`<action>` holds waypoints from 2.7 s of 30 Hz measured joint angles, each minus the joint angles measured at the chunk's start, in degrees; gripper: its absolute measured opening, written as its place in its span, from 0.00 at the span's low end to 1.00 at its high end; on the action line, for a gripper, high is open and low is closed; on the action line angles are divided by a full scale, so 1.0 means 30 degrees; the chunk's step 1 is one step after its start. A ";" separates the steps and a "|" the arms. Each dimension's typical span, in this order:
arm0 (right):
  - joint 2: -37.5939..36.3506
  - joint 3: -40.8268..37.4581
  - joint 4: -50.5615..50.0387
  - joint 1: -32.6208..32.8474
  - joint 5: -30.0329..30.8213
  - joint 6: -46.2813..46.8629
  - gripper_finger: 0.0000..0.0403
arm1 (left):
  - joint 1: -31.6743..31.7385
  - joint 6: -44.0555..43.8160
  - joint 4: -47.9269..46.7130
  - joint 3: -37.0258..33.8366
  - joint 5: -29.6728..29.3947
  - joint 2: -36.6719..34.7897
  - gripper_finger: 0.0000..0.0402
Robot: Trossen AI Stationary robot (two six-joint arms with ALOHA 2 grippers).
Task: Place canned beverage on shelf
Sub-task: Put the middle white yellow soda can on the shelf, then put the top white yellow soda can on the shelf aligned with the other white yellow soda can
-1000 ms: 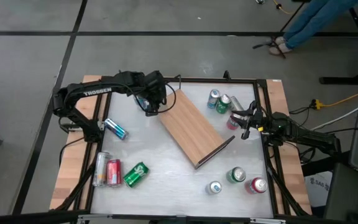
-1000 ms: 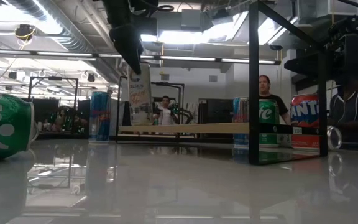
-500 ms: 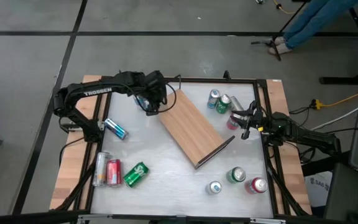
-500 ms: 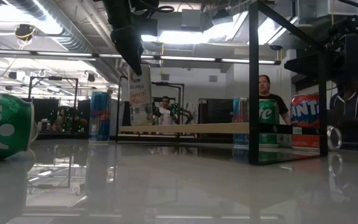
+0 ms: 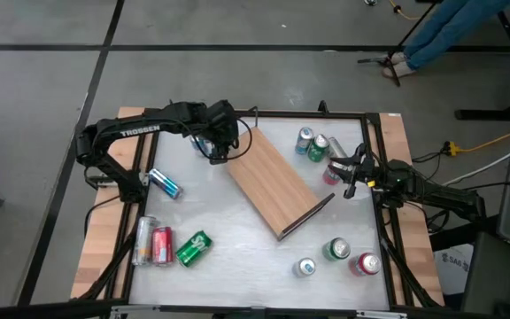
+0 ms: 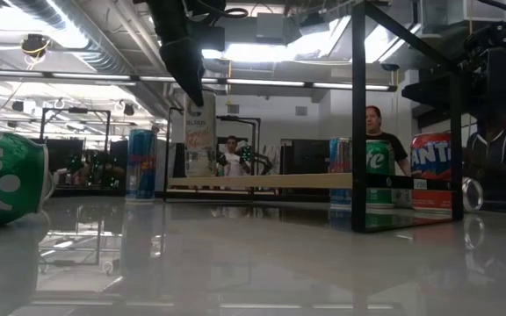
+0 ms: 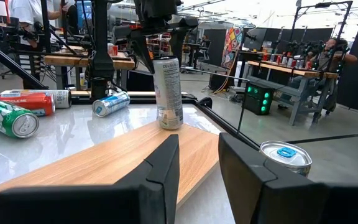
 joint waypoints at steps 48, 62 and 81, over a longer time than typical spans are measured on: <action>0.0005 0.0001 0.0000 -0.0007 0.0007 0.0005 0.26 | -0.0327 -0.0975 0.0016 0.0049 -0.2954 -0.0547 0.84; 0.0000 0.0002 0.0146 -0.0007 0.0000 0.0624 0.26 | -0.2205 -0.3943 -0.0595 0.0051 -0.2900 -0.2690 0.84; 0.0000 0.0002 0.4495 -0.0007 0.0160 0.3070 0.68 | -0.5008 -0.7321 -0.3192 0.0044 -0.2900 -0.2980 0.84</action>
